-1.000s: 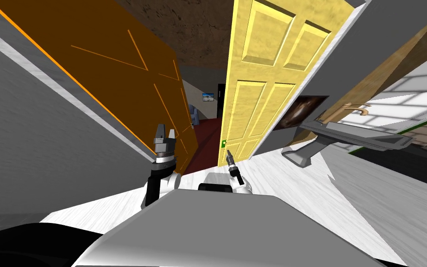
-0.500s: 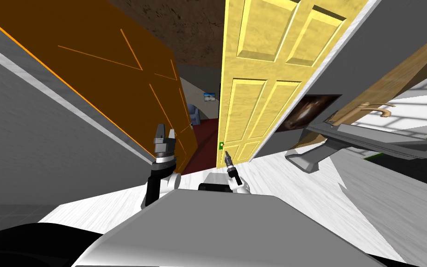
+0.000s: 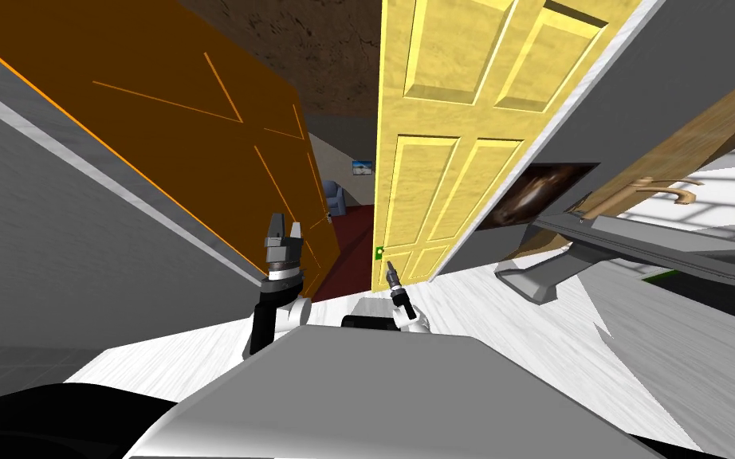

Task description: Push the door open

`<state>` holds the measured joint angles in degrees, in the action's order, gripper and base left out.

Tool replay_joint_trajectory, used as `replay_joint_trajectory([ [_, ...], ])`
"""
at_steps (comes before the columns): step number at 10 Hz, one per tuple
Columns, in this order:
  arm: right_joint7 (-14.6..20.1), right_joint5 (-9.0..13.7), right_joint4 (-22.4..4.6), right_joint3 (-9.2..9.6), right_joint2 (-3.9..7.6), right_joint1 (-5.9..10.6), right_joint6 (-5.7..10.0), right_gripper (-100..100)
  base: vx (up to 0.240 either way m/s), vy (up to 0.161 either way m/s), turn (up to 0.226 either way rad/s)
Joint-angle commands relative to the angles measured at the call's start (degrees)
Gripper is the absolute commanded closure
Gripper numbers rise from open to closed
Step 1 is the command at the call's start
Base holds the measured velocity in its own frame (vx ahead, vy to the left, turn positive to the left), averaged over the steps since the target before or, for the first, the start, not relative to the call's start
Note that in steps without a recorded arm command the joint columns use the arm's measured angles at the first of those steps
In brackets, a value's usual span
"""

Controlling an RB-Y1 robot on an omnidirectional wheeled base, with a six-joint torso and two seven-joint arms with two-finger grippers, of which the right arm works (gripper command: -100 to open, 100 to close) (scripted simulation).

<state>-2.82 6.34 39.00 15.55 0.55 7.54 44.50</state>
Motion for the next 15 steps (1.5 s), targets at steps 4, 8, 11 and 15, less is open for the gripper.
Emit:
replay_joint_trajectory([
  [4,0.0,0.1,-0.8,-0.53,1.35,0.27,0.45,-100,0.185,0.041,0.021],
  [8,0.0,0.3,-1.2,-1.06,-0.72,0.45,0.71,-100,0.196,0.039,0.024],
  [11,0.0,0.3,-1.5,-0.98,-0.26,0.45,0.93,100,0.012,0.002,0.003],
  [15,0.0,0.3,-1.5,-0.98,-0.26,0.45,0.93,100,-0.009,-0.002,-0.001],
])
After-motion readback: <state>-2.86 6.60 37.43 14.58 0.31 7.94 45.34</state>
